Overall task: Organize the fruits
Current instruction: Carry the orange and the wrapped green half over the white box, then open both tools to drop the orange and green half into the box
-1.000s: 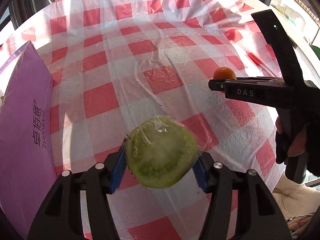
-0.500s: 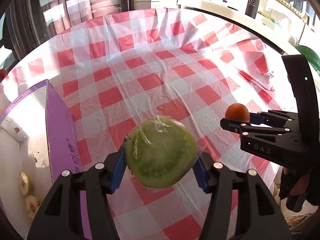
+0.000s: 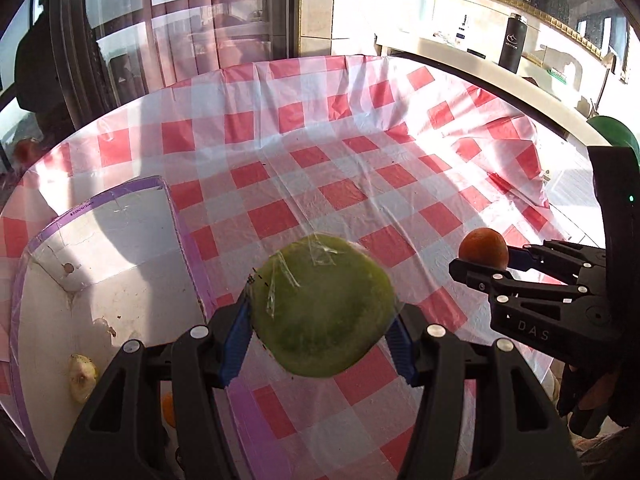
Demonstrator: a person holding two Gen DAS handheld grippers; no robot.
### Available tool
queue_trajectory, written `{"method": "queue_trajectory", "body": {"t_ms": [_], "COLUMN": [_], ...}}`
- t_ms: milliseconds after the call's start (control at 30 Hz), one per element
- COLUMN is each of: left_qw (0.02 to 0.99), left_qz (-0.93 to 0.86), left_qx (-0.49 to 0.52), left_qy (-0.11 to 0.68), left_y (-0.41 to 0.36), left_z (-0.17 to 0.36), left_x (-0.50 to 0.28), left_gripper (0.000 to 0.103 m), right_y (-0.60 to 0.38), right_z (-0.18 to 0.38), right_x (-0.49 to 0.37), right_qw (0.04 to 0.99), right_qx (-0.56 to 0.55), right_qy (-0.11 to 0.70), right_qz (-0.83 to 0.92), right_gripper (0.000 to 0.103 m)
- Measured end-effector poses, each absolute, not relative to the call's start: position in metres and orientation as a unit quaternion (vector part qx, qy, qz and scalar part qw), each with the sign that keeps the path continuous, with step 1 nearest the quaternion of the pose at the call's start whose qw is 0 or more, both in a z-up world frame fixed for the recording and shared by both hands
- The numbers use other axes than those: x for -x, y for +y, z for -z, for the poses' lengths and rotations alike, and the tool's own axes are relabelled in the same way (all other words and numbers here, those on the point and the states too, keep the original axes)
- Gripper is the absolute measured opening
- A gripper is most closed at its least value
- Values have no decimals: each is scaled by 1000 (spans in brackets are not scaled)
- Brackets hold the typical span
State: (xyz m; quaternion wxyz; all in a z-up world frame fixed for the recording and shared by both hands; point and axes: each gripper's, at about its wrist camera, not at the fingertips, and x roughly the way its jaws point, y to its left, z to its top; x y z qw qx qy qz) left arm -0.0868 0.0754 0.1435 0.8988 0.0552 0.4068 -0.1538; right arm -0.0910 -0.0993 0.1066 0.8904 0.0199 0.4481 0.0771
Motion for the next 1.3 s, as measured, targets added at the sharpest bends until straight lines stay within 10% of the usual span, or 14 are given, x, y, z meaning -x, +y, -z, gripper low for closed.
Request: {"method": "queue_trajectory", "body": {"t_ms": [1000,1133,1300], "left_qw": [855,859,849], "left_qz": [-82,-82,-79], "left_qx": [50,39,46], "left_qy": [510,504,521], "left_y": [301,297,297], "left_z": [-98,-102,-96], "left_x": [72,73,74], "left_gripper": [68,97,101], "right_y": [159,161,160], "right_z": [-95,-94,-97], "right_x": [114,119,123], "right_qw": [794,795,798], "right_qx": [216,224,226], "right_qy": [449,448,443], "right_qz": [-348,-343,-340], "right_gripper": [41,69,81]}}
